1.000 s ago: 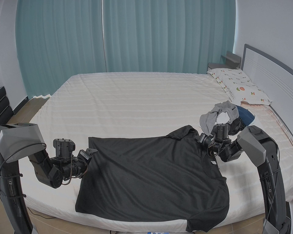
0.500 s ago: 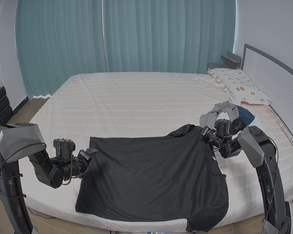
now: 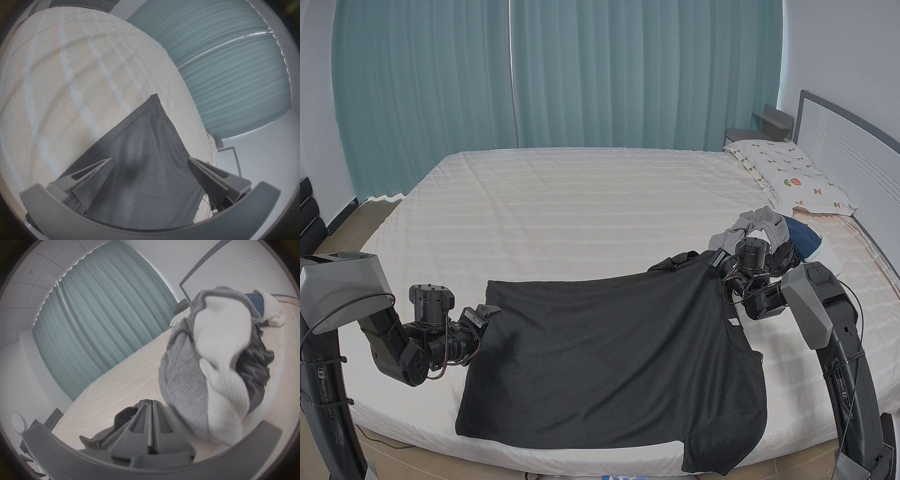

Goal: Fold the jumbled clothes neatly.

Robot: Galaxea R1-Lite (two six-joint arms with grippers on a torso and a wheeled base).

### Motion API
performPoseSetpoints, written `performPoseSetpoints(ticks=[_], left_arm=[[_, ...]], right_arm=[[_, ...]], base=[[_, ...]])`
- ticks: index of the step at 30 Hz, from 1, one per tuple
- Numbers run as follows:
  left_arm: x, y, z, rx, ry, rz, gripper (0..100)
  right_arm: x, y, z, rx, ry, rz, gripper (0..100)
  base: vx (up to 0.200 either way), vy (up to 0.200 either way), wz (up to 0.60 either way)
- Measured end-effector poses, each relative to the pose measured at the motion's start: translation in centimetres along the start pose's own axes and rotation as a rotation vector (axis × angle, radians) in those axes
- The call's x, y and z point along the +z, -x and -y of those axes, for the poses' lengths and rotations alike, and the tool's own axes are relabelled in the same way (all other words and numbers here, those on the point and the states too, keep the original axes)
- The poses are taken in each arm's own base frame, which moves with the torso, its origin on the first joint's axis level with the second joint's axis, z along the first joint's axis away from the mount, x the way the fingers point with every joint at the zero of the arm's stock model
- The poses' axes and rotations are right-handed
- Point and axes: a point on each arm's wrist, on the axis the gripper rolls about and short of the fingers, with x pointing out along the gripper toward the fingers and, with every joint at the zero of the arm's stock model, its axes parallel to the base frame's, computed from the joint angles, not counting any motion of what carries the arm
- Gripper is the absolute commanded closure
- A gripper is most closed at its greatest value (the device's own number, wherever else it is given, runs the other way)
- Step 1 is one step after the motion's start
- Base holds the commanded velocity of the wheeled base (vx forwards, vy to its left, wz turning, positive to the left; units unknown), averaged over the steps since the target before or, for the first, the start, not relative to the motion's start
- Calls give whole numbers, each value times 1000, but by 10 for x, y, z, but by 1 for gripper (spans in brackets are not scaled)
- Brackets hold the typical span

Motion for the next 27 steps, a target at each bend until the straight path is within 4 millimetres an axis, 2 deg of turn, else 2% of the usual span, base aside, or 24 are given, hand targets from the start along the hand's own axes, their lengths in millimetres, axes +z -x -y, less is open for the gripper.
performPoseSetpoints(ticks=[8, 9, 20, 27], left_arm=[[0, 0, 0, 0, 0, -1, 0], [0, 0, 0, 0, 0, -1, 0], [0, 0, 0, 3, 1, -3, 0], [0, 1, 0, 4, 3, -5, 0]], right_arm=[[-8, -5, 2, -10, 13, 11, 100], [-10, -5, 4, -14, 15, 5, 0], [-17, -2, 10, -41, 40, -22, 0], [-21, 25, 15, -51, 46, -103, 0]], base=[[0, 0, 0], [0, 0, 0], [0, 0, 0], [0, 0, 0]])
